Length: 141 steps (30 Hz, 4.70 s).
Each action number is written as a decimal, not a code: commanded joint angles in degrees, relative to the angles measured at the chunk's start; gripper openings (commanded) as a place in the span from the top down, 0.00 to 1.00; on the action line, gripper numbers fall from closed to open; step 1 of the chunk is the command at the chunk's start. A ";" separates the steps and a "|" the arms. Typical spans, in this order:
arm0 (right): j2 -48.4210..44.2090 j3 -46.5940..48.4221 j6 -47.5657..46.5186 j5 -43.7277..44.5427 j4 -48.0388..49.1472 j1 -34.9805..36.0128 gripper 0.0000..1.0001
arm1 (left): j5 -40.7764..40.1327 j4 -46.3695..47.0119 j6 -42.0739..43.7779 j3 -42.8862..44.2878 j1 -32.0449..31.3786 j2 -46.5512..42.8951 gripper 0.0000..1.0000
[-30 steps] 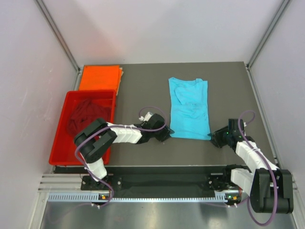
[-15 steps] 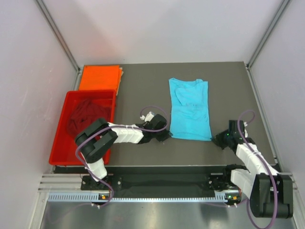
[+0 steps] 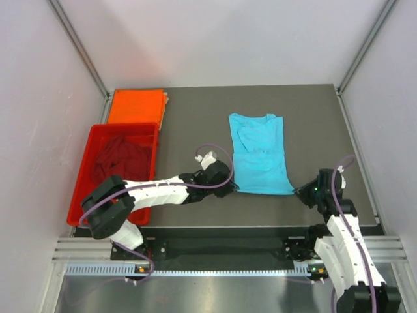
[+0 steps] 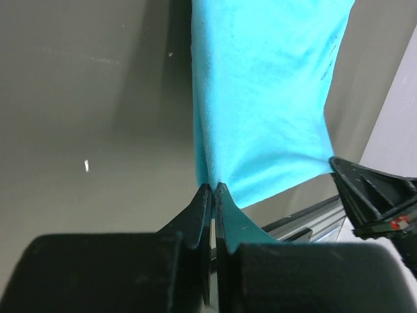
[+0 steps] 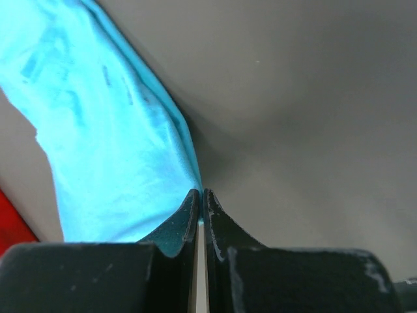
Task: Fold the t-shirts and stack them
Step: Fold the tshirt
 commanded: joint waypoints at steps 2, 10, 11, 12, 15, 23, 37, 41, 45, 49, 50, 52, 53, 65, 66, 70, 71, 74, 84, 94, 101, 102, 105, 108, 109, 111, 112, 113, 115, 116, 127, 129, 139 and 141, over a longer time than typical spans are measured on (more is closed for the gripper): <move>-4.88 5.39 -3.19 2.54 -5.94 -0.42 1.00 | -2.61 -3.80 1.84 -0.16 -0.51 -3.39 1.00; -4.20 9.77 -6.35 0.52 -1.91 -0.42 1.00 | -2.52 -5.02 8.07 6.85 -0.25 -0.59 1.00; -3.32 10.39 -6.70 0.69 -1.56 -0.42 1.00 | -2.26 -6.07 8.78 8.01 -0.16 -0.05 1.00; -2.44 11.10 -7.05 0.96 -1.12 -0.42 1.00 | -2.26 -6.69 9.91 8.98 -0.08 0.39 1.00; 1.77 14.78 -8.63 1.57 1.86 -0.42 1.00 | -2.08 -7.32 11.33 12.14 1.15 1.27 1.00; 16.88 24.36 -12.33 -1.14 11.10 -0.42 1.00 | 6.43 -9.34 17.30 22.33 9.94 6.18 1.00; 49.03 46.67 -12.33 -7.21 25.96 0.11 1.00 | 17.77 -10.14 24.52 48.52 23.56 26.39 1.00; 56.96 53.10 -12.24 -8.71 26.92 0.46 1.00 | 19.27 -7.32 24.78 52.66 26.38 30.97 1.00; 64.86 60.05 -13.12 -10.29 27.98 0.73 1.00 | 23.31 -3.90 24.60 58.63 29.01 37.65 1.00; 70.84 64.97 -13.48 -10.82 27.80 0.81 1.00 | 25.24 -3.54 24.95 64.26 30.33 42.57 1.00; 71.91 65.85 -13.65 -10.99 27.54 0.81 1.00 | 25.51 -2.93 24.95 65.05 30.77 43.45 1.00; 74.89 68.40 -13.83 -11.43 27.28 0.90 1.00 | 25.43 -3.10 24.95 67.51 31.21 45.56 1.00; 75.87 69.28 -13.83 -11.61 27.28 0.90 1.00 | 25.34 -3.10 24.69 68.22 31.65 46.26 1.00; 86.16 79.48 -13.92 -9.94 23.76 1.08 1.00 | 26.66 0.50 23.80 77.18 34.55 55.40 0.85; 86.25 79.31 -13.83 -9.85 24.11 1.08 1.00 | 26.40 0.68 24.51 77.71 34.55 55.50 0.80; 87.39 81.58 -15.84 -10.20 22.10 0.81 0.73 | 25.26 -1.14 31.26 78.07 34.64 53.75 0.65; 87.30 82.72 -18.46 -10.46 19.05 0.73 0.68 | 24.99 -2.29 32.59 77.72 34.82 52.18 0.63; 83.80 78.28 -23.99 -13.17 17.52 0.20 0.51 | 24.02 -4.94 35.50 72.04 34.82 47.79 0.58; 72.63 61.03 -37.20 -18.46 13.21 -0.85 0.48 | 29.64 -2.22 38.05 48.72 29.02 37.84 0.59; 72.71 51.73 -39.93 -24.44 15.67 -3.84 0.52 | 29.56 0.15 37.96 40.72 26.64 35.63 0.58; 71.66 47.85 -39.75 -23.57 17.52 -5.42 0.87 | 28.50 0.06 37.09 37.99 26.64 35.02 0.85; 71.57 47.58 -39.84 -23.56 17.43 -5.60 0.93 | 28.33 0.24 36.74 37.38 26.64 34.85 0.90; 70.43 46.26 -39.40 -23.21 17.00 -6.31 0.97 | 29.73 0.42 35.24 35.71 26.56 33.97 1.00; 68.59 43.72 -38.44 -24.43 16.81 -6.13 0.97 | 31.84 1.03 33.66 33.69 26.56 32.74 1.00; 67.97 41.71 -37.91 -24.79 17.51 -6.13 0.97 | 31.93 1.12 33.48 32.20 26.64 31.43 1.00; 66.48 39.76 -37.65 -25.14 18.13 -6.13 0.96 | 31.49 1.04 32.96 30.44 26.64 28.80 0.95; 66.04 38.36 -37.73 -25.14 18.40 -6.13 0.96 | 31.32 0.86 32.95 30.00 26.64 27.91 0.90; 65.42 37.74 -37.65 -25.32 18.66 -6.13 0.94 | 30.97 0.86 32.87 29.64 26.64 27.12 0.78; 64.54 36.25 -37.56 -25.93 19.89 -6.13 0.93 | 30.61 0.86 32.69 28.41 26.56 25.01 0.69; 64.36 36.07 -37.38 -25.85 19.89 -6.13 0.92 | 30.44 0.86 32.78 28.06 26.47 24.39 0.65; 59.10 31.41 -34.04 -26.99 20.42 -5.95 0.83 | 31.84 2.79 35.85 26.04 24.01 23.33 0.54; 58.39 30.53 -34.04 -26.55 20.16 -5.95 0.82 | 31.32 2.88 36.38 25.34 23.83 24.03 0.54; 59.60 38.51 -35.18 -23.91 20.33 -7.10 0.58 | 30.87 3.06 38.40 25.33 23.30 27.99 0.58; 61.71 42.28 -36.75 -24.61 21.12 -7.01 0.56 | 30.61 3.32 38.58 25.25 23.22 28.34 0.65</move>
